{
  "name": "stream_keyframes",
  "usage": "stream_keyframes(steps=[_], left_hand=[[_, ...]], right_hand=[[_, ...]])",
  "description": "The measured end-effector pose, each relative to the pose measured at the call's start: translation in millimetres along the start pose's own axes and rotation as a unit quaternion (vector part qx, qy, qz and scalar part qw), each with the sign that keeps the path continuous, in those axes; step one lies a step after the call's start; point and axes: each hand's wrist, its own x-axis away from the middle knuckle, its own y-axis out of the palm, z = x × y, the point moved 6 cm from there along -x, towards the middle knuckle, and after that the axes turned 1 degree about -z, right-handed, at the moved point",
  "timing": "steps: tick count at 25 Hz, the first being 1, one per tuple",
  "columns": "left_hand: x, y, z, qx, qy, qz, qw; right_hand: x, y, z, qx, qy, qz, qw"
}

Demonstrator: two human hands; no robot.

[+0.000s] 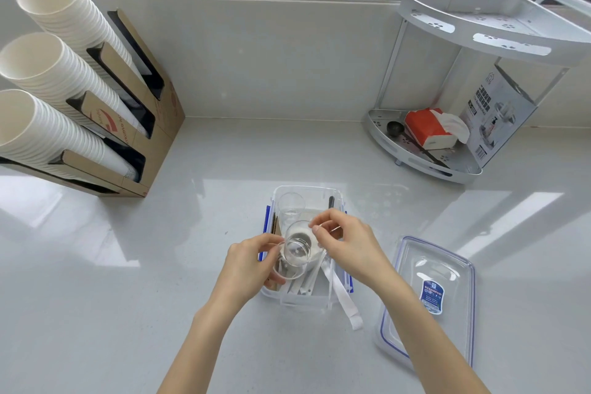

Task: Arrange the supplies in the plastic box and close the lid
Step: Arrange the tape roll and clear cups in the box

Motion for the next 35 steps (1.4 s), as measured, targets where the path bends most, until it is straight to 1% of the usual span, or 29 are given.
stream_keyframes(steps=[3,6,10,14,18,20,21,23,25,26,28,32,35], left_hand=[[-0.8,0.6,-3.1,0.002,-0.011,-0.001,1.0],[-2.0,0.6,3.1,0.024,0.0,0.004,1.0],[-8.5,5.8,11.8,0.053,0.01,-0.011,0.999],[-10.6,13.3,8.5,0.061,-0.001,-0.027,0.998],[-11.3,17.0,5.7,0.063,-0.007,-0.042,0.997],[-15.1,14.9,3.3,0.064,-0.009,-0.033,0.997],[-18.4,12.0,2.1,0.058,-0.009,-0.016,0.998],[-28.9,3.5,1.1,0.006,0.001,0.038,0.999],[-40.8,-3.0,4.2,-0.077,0.018,0.085,0.993],[-46.6,-4.0,6.4,-0.12,0.023,0.096,0.988],[-58.3,-0.5,10.2,-0.188,0.033,0.095,0.977],[-77.1,15.7,10.8,-0.313,0.068,0.059,0.945],[-85.4,22.7,9.6,-0.351,0.077,0.057,0.931]], right_hand=[[-1.0,6.6,1.9,-0.013,0.001,-0.014,1.0],[-2.4,8.3,2.2,-0.017,-0.012,-0.011,1.0],[-9.2,6.0,6.2,0.027,-0.027,0.018,0.999],[-14.5,15.8,23.0,0.045,0.013,-0.005,0.999],[-17.3,21.0,34.4,0.051,0.041,0.003,0.998],[-19.2,20.8,35.5,0.047,0.052,0.007,0.998],[-19.9,19.5,35.8,0.045,0.055,0.011,0.997],[-20.8,15.3,37.0,0.038,0.061,0.02,0.997],[-22.2,10.1,38.7,0.033,0.066,0.031,0.997],[-23.0,7.3,39.5,0.029,0.068,0.038,0.997],[-24.2,1.0,41.1,0.016,0.073,0.051,0.996],[-25.7,-6.7,46.4,0.004,0.081,0.054,0.995],[-25.8,-7.4,50.7,-0.011,0.087,0.054,0.995]])
